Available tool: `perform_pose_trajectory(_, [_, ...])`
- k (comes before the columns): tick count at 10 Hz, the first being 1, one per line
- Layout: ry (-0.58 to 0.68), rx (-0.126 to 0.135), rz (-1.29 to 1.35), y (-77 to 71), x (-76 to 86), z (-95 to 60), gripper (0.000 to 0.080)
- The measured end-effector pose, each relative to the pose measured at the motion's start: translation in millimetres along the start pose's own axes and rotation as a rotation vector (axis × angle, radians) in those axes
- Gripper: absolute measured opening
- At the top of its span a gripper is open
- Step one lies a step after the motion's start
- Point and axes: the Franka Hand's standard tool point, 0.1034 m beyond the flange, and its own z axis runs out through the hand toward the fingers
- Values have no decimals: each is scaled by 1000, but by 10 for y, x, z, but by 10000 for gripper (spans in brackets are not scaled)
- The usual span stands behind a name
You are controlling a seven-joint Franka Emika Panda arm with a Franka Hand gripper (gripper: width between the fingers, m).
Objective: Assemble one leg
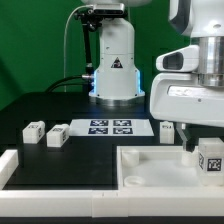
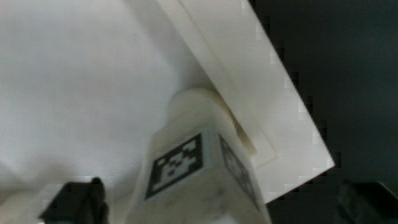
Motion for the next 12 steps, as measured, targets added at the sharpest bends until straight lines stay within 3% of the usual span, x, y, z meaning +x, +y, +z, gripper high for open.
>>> perform_pose_trajectory(4, [6,-16,-371,39,28,0,649])
perform_pose_trajectory(6, [6,-16,-383,42,29,1,649])
perform_pose_trajectory(9, [6,-16,-382,43,32,0,290])
perform_pose_trajectory(12, [6,-16,-334,44,32,1,291])
